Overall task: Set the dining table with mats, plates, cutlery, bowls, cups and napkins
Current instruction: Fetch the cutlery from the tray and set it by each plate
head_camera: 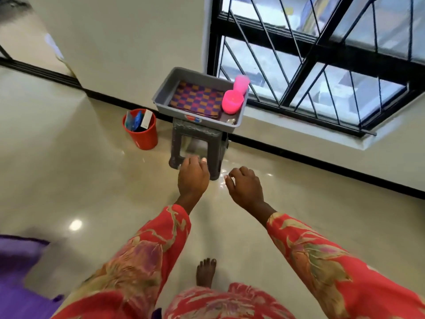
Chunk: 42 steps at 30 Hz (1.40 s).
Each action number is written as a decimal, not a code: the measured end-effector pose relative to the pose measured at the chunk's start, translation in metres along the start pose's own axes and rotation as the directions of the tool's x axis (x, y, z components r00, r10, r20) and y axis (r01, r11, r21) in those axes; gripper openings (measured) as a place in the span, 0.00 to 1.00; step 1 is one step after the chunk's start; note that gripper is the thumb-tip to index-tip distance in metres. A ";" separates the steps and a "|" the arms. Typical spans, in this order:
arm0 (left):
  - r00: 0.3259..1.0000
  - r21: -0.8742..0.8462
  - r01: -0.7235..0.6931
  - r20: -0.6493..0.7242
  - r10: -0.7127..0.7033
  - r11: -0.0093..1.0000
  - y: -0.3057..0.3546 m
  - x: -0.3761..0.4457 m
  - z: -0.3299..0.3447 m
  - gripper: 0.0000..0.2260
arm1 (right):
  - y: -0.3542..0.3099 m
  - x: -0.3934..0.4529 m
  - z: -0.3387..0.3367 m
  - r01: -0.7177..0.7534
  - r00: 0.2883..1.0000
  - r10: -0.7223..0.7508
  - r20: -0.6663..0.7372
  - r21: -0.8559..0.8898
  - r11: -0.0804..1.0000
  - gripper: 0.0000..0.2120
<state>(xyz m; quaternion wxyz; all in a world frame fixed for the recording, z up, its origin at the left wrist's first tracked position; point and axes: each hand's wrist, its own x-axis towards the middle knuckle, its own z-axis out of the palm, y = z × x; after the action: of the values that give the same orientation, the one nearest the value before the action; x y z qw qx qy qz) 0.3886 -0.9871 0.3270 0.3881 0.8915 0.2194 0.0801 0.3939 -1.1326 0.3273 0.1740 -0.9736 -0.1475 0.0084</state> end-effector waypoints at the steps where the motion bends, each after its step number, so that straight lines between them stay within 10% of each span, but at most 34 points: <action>1: 1.000 0.015 -0.003 0.022 0.003 1.000 0.006 0.012 0.003 0.15 | 0.004 0.012 -0.002 -0.011 1.000 0.011 -0.004 0.001 1.000 0.14; 28: 0.877 0.326 -0.288 0.468 0.111 0.900 0.088 0.296 0.096 0.20 | 0.114 0.320 0.015 -0.522 0.853 0.491 0.179 0.277 0.807 0.12; 42: 0.678 0.328 -0.399 0.735 0.034 0.857 0.057 0.415 0.131 0.12 | 0.109 0.397 0.057 -0.675 0.723 0.621 0.303 0.119 0.728 0.11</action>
<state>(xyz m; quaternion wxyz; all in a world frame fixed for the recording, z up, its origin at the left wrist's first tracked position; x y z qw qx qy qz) 0.8185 -0.9194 0.2668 0.2051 0.9383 -0.0445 -0.2748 0.8006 -1.0954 0.2501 0.2478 -0.9286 0.1861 0.2043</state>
